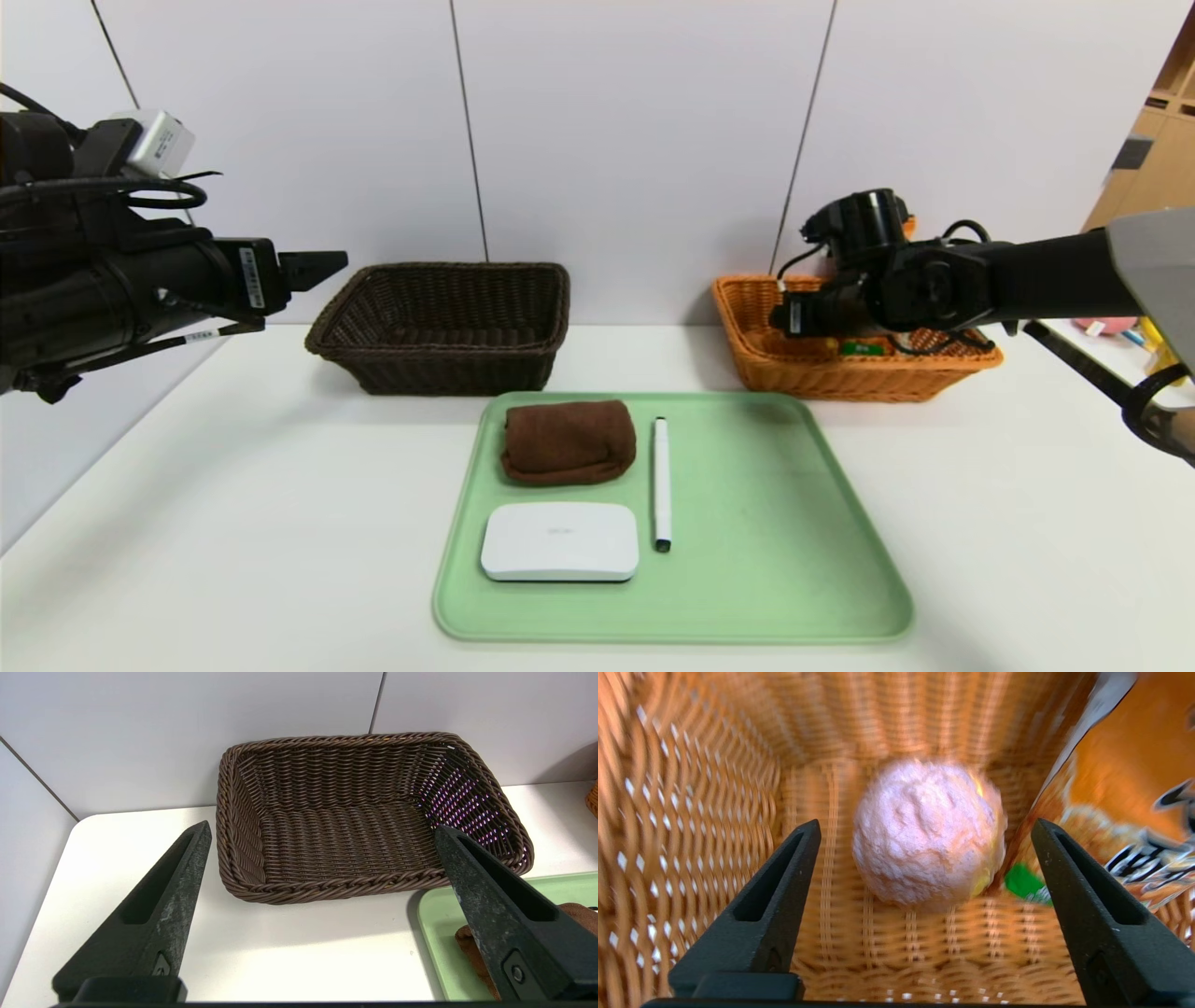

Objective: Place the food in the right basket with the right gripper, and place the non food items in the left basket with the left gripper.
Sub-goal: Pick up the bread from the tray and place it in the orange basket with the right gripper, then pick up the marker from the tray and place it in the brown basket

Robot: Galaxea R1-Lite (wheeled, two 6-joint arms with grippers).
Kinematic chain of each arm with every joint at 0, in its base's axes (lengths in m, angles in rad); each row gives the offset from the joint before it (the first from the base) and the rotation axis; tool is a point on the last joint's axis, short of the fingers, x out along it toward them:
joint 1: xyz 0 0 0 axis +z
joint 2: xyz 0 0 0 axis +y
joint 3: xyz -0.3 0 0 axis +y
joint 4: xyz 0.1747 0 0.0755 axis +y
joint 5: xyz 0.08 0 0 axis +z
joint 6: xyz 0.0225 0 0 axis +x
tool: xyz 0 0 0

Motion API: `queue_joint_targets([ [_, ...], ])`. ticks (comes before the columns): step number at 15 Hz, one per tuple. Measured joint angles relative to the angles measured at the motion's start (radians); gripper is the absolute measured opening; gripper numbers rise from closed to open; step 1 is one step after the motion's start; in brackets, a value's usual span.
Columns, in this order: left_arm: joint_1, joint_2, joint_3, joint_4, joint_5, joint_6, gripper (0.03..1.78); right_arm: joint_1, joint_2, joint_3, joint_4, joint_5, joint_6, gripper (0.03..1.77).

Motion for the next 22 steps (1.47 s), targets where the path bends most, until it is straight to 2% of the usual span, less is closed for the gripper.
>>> queue_joint_targets([
  [3,0.0,0.0,0.0,0.0,0.0,0.0,1.69,0.008,-0.018,-0.001,-0.03,-0.022,-0.028,1.62],
  [6,-0.001,-0.001,0.004,0.0,0.0,0.0,1.69,0.062,-0.081,-0.002,0.003,-0.034,-0.049,1.65],
  [10,-0.001,-0.01,0.019,-0.001,0.002,-0.004,1.69,0.092,-0.136,0.009,0.041,-0.101,-0.04,1.67],
  [13,-0.001,-0.021,0.053,-0.043,0.003,-0.033,1.69,0.097,-0.176,0.046,0.036,-0.109,-0.029,1.68],
  [17,-0.001,-0.044,0.115,-0.11,0.003,-0.034,1.69,0.154,-0.271,0.088,0.087,-0.111,0.059,1.69],
  [20,-0.002,-0.065,0.135,-0.111,0.003,-0.034,1.69,0.256,-0.327,0.059,0.253,-0.11,0.199,1.69],
  [22,-0.001,-0.077,0.139,-0.111,0.004,-0.033,1.69,0.332,-0.344,-0.024,0.406,-0.108,0.318,1.69],
])
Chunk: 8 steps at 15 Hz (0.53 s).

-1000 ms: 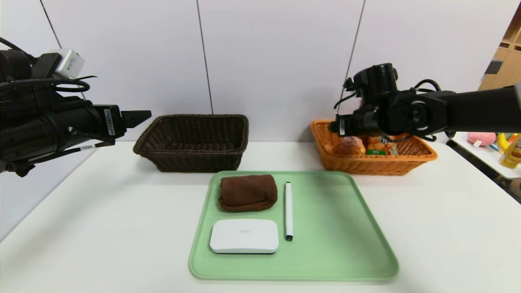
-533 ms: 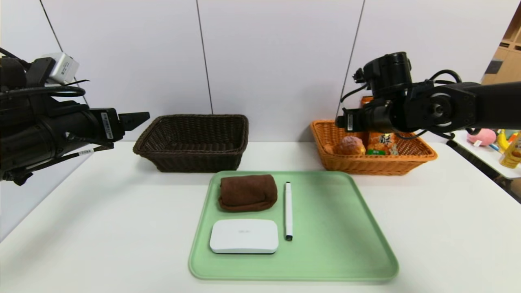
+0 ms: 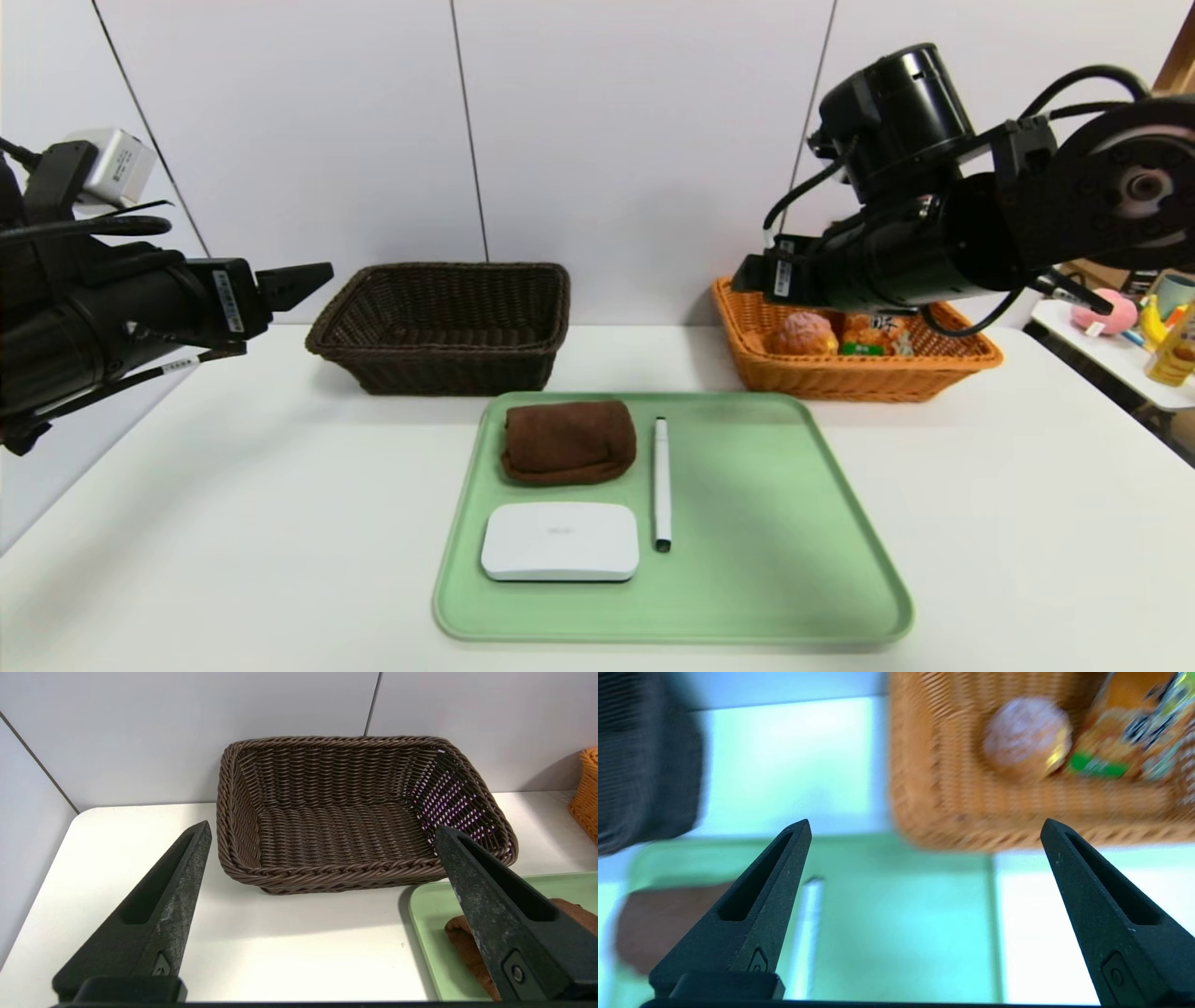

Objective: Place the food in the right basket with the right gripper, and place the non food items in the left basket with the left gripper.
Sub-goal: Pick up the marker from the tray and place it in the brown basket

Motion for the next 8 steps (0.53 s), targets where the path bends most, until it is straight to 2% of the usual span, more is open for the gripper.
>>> queue_joint_targets([
  [3,0.0,-0.011,0.002,0.0,0.0,0.001,1.69,0.095,0.029,-0.116,0.224,0.002,0.161,1.69],
  [6,0.0,-0.019,0.003,0.001,-0.002,0.008,1.69,0.14,0.106,-0.199,0.354,0.002,0.259,1.69],
  [8,0.0,-0.021,0.004,0.002,-0.003,0.01,1.69,0.157,0.161,-0.231,0.397,0.004,0.302,1.69],
])
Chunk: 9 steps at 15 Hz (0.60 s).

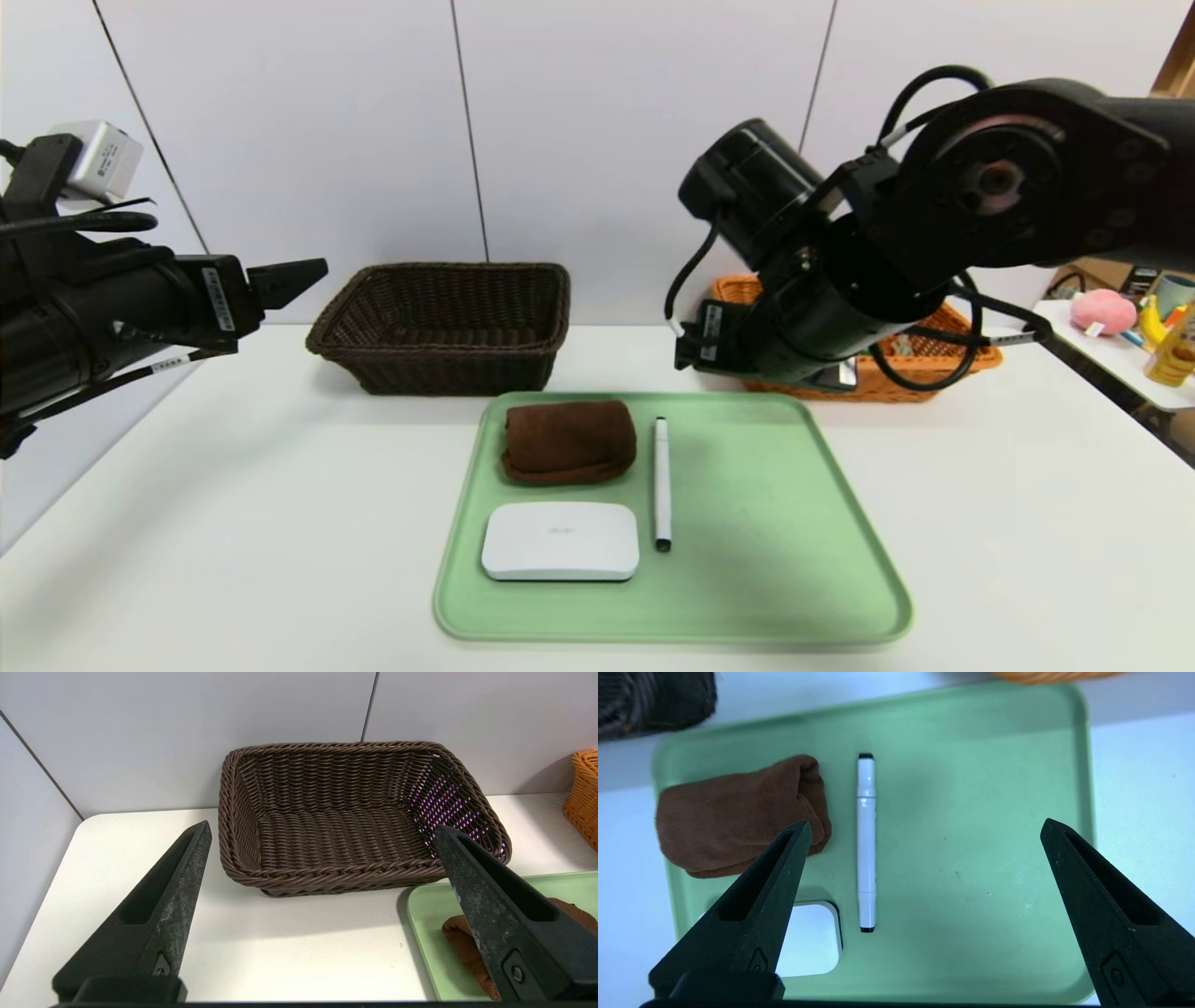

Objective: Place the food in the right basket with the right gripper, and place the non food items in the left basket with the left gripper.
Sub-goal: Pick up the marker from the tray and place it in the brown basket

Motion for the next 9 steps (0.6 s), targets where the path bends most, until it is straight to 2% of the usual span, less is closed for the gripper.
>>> queue_joint_targets([
  [4,0.0,0.0,0.004,0.0,0.0,0.001,1.69,0.033,0.084,0.005,0.009,0.002,0.049,1.7],
  [9,-0.001,0.004,0.005,0.0,-0.001,0.001,1.69,0.075,0.128,0.08,0.008,0.003,0.059,1.7],
])
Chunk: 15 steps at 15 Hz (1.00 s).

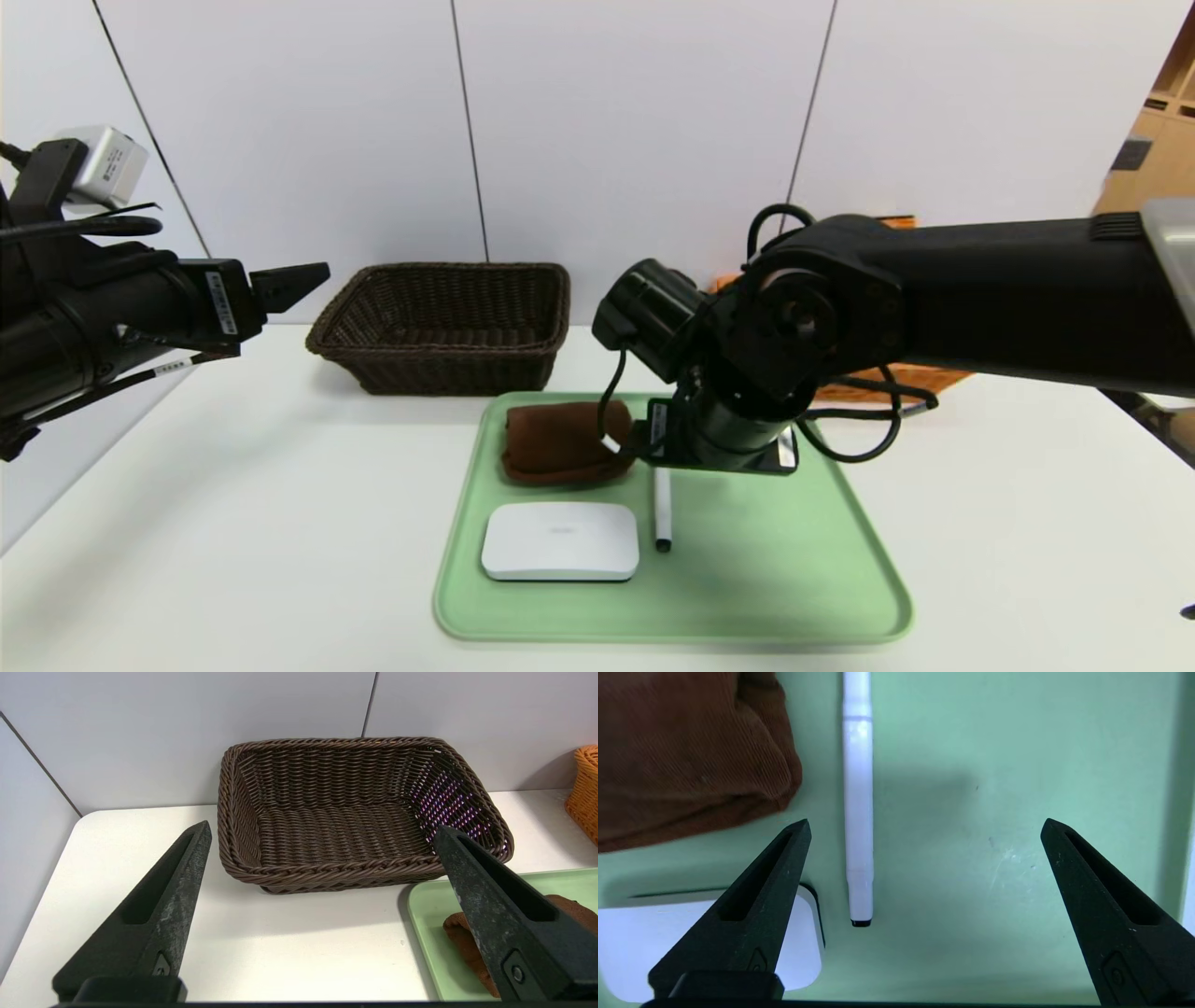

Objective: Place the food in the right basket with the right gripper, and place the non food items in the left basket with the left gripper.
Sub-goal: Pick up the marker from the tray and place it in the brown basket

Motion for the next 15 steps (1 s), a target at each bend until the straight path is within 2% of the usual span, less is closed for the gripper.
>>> queue_joint_targets([
  [5,0.0,0.004,0.003,0.0,0.0,-0.001,1.69,0.022,0.024,0.051,-0.004,-0.003,0.015,1.7],
  [15,0.001,0.011,0.01,-0.002,0.002,-0.004,1.69,0.024,0.076,0.051,-0.058,-0.015,0.012,1.7],
])
